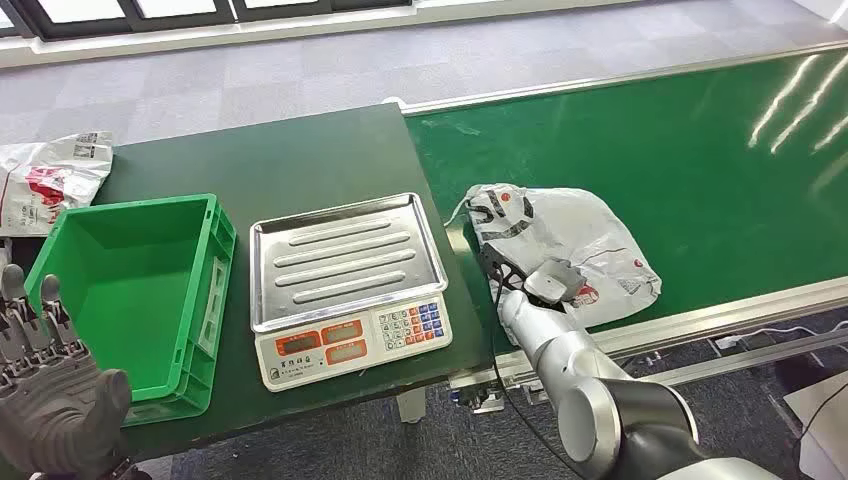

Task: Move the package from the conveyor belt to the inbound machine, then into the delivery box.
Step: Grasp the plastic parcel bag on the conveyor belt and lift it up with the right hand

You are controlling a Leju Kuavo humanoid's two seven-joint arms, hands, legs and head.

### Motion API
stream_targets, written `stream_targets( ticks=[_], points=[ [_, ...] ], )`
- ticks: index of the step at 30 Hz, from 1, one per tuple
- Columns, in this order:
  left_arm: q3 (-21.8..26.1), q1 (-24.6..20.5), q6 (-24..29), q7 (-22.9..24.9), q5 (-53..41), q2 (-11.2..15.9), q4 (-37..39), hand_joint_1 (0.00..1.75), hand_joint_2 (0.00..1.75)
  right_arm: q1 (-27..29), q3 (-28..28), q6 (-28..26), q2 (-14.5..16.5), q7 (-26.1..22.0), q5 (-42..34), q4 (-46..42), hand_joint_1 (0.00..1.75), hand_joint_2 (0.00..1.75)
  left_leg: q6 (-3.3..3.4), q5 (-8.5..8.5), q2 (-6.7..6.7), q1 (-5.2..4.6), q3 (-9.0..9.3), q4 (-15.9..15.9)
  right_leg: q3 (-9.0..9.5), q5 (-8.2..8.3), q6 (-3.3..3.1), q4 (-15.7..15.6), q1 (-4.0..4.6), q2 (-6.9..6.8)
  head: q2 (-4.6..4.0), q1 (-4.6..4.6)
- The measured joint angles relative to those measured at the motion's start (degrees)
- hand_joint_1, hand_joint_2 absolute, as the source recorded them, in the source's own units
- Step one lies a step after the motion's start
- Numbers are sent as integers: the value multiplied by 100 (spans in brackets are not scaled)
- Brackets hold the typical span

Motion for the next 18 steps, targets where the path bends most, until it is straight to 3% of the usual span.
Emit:
stream_targets(
  ticks=[11, 18],
  points=[
    [0, -18, -64, 0, -25, -3, 33, 0, 175, 45, 0, 246, 37, -219, 27, 0, 0, 175, 0, 0, 0, 0, 0, 0, 1, 0, 0, 0, 0, 0, 0, 0],
    [1, -89, -125, 0, -33, -1, 35, 0, 175, 58, -3, 577, 188, -1170, -171, 0, 0, 175, 0, 0, 5, 1, 3, 0, -1, 0, -1, 0, 1, 6, 0, 0]
  ],
)
